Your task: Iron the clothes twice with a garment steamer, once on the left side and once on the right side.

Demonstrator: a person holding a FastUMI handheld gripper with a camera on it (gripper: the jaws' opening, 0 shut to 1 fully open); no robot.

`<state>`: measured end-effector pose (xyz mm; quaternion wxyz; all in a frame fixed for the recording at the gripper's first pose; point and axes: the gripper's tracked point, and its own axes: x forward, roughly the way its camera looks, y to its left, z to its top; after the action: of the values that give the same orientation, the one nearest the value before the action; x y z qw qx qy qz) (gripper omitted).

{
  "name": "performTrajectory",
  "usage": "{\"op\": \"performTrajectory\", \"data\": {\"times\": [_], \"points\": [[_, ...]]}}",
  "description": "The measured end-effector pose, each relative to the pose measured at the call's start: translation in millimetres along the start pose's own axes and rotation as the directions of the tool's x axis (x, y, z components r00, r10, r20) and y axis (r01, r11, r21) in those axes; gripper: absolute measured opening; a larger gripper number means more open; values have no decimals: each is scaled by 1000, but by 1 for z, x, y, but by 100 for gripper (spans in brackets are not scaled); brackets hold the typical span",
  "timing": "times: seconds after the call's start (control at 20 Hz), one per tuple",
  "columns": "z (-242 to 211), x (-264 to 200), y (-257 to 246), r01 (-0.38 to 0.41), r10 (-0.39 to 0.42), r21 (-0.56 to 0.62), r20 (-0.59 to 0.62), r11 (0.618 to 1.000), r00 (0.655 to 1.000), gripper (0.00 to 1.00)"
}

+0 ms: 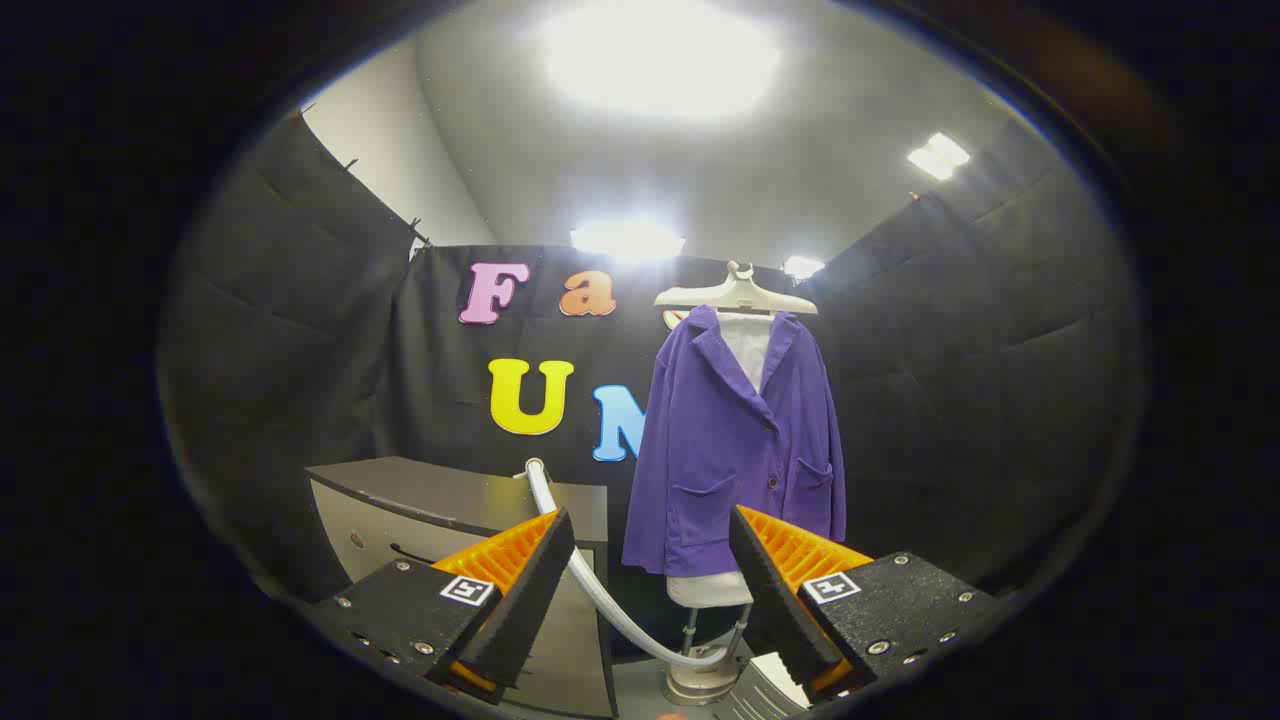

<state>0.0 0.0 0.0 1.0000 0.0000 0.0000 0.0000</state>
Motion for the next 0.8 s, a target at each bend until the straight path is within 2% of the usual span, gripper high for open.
{"op": "performTrajectory", "data": {"times": [0.8], "points": [[-3, 1, -5, -1, 1, 14, -18, 1000, 1000, 95]]}}
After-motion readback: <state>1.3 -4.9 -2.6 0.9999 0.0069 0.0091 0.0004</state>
